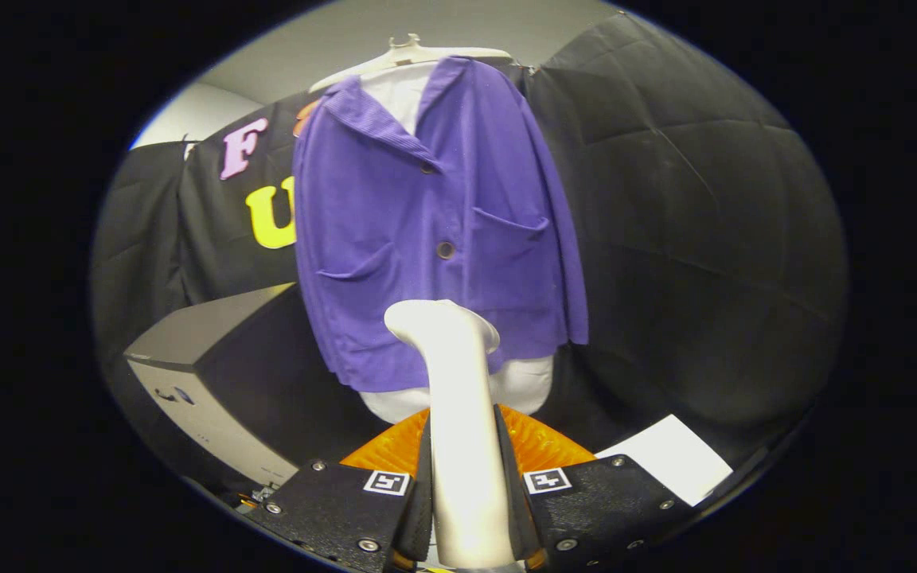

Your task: Iron the clothes twice with a garment steamer, once on the left side and once on the right side.

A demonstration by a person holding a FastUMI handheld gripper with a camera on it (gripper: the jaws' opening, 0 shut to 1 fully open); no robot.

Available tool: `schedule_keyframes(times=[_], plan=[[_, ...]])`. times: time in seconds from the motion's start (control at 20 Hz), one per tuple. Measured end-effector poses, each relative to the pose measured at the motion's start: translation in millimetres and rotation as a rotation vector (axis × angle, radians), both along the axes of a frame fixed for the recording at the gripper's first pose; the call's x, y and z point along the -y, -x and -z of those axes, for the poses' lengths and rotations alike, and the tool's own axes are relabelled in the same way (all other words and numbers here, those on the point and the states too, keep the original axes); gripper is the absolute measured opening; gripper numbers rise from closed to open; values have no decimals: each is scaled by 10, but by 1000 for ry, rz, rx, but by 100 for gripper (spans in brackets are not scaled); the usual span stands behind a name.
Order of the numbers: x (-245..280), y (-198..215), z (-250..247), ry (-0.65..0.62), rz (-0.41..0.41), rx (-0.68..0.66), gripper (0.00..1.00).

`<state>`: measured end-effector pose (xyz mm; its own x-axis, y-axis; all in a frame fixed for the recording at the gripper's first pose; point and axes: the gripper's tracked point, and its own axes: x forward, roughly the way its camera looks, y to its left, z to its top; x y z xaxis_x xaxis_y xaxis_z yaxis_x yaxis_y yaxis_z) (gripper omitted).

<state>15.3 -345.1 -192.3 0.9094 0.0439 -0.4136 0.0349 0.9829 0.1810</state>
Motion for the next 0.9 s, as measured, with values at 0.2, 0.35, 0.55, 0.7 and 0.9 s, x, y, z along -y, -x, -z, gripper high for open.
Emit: schedule_keyframes(times=[0.2, 0.35, 0.55, 0.7, 0.9], plan=[[-527, 142, -638, -15, -148, 102, 38], [-816, 208, -1185, -68, -199, 203, 38], [-1039, 221, -1674, -117, -175, 301, 38], [-1124, 187, -1817, -80, -135, 339, 38], [-1288, 90, -1843, -13, -61, 347, 37]])
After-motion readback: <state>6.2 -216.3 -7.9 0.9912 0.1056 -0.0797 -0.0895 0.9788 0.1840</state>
